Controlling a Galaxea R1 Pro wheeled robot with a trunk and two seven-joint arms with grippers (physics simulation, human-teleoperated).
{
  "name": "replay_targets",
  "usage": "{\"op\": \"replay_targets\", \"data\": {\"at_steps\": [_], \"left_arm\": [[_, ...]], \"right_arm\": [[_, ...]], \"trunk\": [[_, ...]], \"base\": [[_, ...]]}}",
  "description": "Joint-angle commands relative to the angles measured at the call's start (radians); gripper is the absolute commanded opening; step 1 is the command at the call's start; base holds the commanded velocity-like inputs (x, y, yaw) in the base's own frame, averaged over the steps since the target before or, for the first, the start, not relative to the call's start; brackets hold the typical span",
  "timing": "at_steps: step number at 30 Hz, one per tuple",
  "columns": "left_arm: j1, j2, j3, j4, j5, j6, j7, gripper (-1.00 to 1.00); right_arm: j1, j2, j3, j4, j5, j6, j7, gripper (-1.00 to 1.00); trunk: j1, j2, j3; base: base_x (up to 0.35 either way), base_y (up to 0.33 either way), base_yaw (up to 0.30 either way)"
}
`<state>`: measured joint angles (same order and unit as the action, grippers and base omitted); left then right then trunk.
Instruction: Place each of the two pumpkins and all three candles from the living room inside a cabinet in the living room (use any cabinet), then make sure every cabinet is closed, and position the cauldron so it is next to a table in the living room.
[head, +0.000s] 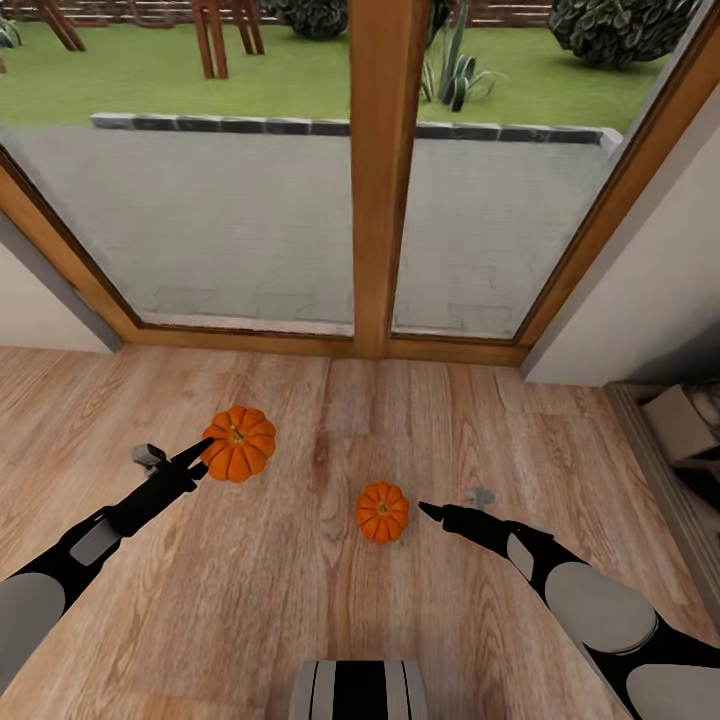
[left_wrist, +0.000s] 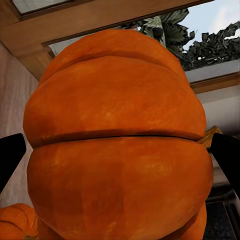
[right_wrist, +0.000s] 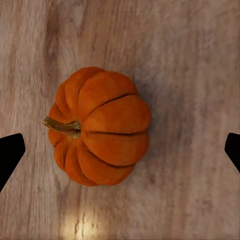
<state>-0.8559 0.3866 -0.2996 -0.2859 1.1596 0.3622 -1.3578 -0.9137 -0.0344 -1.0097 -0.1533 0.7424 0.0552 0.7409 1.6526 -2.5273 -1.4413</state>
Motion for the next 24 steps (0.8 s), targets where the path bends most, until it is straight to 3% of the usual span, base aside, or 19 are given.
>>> {"op": "replay_targets", "data": {"at_steps": [1,9,24], "left_arm": [[0.000,0.000,0.000,0.000,0.000,0.000,0.000,-1.00],[0.000,0.000,0.000,-0.006,0.000,0.000,0.000,-1.00],[0.000,0.000,0.000,-0.009,0.000,0.000,0.000,-1.00]], "right_arm": [[0.000,0.000,0.000,0.000,0.000,0.000,0.000,1.00],[0.000,-0.001,0.000,0.000,-0.001,0.000,0.063,1.00],[0.000,-0.009,-0.001,-0.002,-0.003,-0.006,0.071,1.00]], "trunk": [[0.000,0.000,0.000],[0.000,0.000,0.000],[0.007,-0.004,-0.058]], "base": [[0.000,0.000,0.000],[0.000,0.000,0.000],[0.000,0.000,0.000]]}}
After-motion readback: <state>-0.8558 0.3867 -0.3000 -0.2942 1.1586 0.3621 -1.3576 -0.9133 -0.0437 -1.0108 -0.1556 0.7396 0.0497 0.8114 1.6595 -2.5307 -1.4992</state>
